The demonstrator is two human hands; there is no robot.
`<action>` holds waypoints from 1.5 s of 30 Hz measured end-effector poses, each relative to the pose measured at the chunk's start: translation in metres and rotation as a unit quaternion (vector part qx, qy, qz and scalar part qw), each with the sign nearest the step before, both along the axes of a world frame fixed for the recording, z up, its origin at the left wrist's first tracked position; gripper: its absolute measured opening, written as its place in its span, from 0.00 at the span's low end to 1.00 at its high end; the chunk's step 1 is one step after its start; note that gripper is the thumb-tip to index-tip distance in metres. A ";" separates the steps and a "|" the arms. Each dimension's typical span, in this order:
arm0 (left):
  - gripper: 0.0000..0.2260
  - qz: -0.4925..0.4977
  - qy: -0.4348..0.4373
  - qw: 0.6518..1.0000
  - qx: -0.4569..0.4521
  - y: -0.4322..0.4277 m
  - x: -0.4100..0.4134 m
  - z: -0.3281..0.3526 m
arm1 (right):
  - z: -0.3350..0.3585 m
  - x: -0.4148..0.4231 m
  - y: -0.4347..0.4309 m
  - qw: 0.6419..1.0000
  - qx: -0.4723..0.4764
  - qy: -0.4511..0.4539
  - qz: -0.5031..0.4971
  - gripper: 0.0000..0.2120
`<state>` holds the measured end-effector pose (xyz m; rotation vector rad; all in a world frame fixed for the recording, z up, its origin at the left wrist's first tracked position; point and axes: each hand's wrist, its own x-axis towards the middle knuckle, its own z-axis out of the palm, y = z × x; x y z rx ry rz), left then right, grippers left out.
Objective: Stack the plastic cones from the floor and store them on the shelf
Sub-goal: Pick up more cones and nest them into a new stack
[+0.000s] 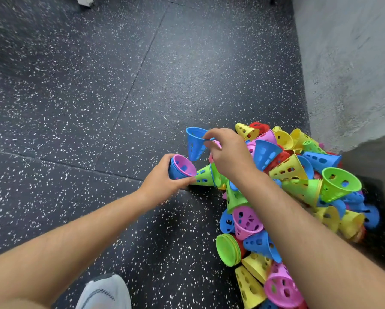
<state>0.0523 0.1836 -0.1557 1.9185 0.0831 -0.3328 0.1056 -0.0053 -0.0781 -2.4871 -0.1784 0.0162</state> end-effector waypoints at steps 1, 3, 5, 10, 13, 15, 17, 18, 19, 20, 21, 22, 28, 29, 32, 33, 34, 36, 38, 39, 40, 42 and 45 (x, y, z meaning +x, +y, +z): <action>0.28 0.005 -0.003 1.000 -0.005 -0.001 0.001 0.004 | 0.003 -0.008 0.000 1.000 0.007 0.009 -0.005 0.06; 0.27 0.009 -0.014 1.000 -0.012 -0.002 0.001 0.010 | 0.006 -0.024 0.001 1.000 0.004 0.024 -0.011 0.07; 0.27 0.003 -0.021 1.000 -0.021 -0.002 -0.001 0.014 | 0.007 -0.039 0.005 0.999 -0.003 0.047 -0.012 0.07; 0.28 -0.032 -0.008 0.999 -0.004 0.002 -0.014 0.004 | 0.001 -0.072 0.020 0.985 -0.061 0.157 0.035 0.17; 0.29 -0.046 -0.002 0.999 0.015 0.004 -0.023 -0.008 | -0.011 -0.075 0.025 0.982 -0.099 0.160 -0.020 0.17; 0.30 -0.047 0.004 0.999 0.021 0.003 -0.027 -0.012 | -0.017 -0.069 0.027 0.979 -0.152 0.137 -0.023 0.14; 0.31 -0.048 0.008 0.998 0.025 0.002 -0.028 -0.015 | -0.019 -0.061 0.029 0.967 -0.227 0.113 0.017 0.15; 0.30 -0.048 0.008 0.998 0.029 0.002 -0.029 -0.016 | -0.020 -0.058 0.030 0.958 -0.269 0.094 0.037 0.15; 0.30 -0.048 0.008 0.998 0.032 0.003 -0.029 -0.016 | -0.021 -0.054 0.031 0.946 -0.313 0.071 0.055 0.15; 0.30 -0.047 0.009 0.998 0.032 0.003 -0.029 -0.016 | -0.023 -0.050 0.031 0.930 -0.356 0.053 0.072 0.14; 0.30 -0.047 0.009 0.998 0.034 0.003 -0.029 -0.016 | -0.025 -0.047 0.031 0.915 -0.392 0.044 0.083 0.15; 0.30 -0.048 0.008 0.998 0.036 0.004 -0.030 -0.017 | -0.028 -0.043 0.031 0.902 -0.420 0.044 0.092 0.16; 0.29 -0.040 0.019 0.998 0.038 0.006 -0.029 -0.015 | -0.043 -0.026 0.029 0.817 -0.543 0.101 0.166 0.18; 0.29 -0.039 0.021 0.998 0.036 0.006 -0.029 -0.014 | -0.046 -0.026 0.030 0.806 -0.556 0.103 0.173 0.18; 0.29 -0.034 0.024 0.999 0.031 0.008 -0.029 -0.015 | -0.049 -0.027 0.030 0.799 -0.564 0.093 0.186 0.17; 0.29 -0.033 0.024 0.999 0.032 0.009 -0.030 -0.015 | -0.050 -0.027 0.030 0.806 -0.556 0.084 0.187 0.17; 0.29 -0.031 0.025 0.999 0.032 0.011 -0.030 -0.016 | -0.051 -0.028 0.030 0.818 -0.539 0.074 0.185 0.18; 0.29 -0.024 0.025 0.999 0.028 0.015 -0.032 -0.016 | -0.053 -0.029 0.029 0.857 -0.484 0.041 0.171 0.21; 0.29 -0.016 0.024 0.999 0.022 0.018 -0.036 -0.014 | -0.050 -0.030 0.028 0.896 -0.416 0.011 0.152 0.25; 0.29 -0.013 0.023 1.000 0.017 0.020 -0.039 -0.013 | -0.046 -0.031 0.028 0.911 -0.387 0.007 0.144 0.27; 0.29 -0.011 0.021 1.000 0.011 0.022 -0.042 -0.013 | -0.040 -0.031 0.026 0.923 -0.361 0.009 0.136 0.29; 0.29 -0.011 0.018 1.000 0.002 0.026 -0.048 -0.010 | -0.027 -0.033 0.021 0.947 -0.295 -0.002 0.125 0.28; 0.29 -0.015 0.008 1.000 0.000 0.029 -0.055 -0.003 | -0.007 -0.038 0.011 0.990 -0.108 0.023 0.089 0.28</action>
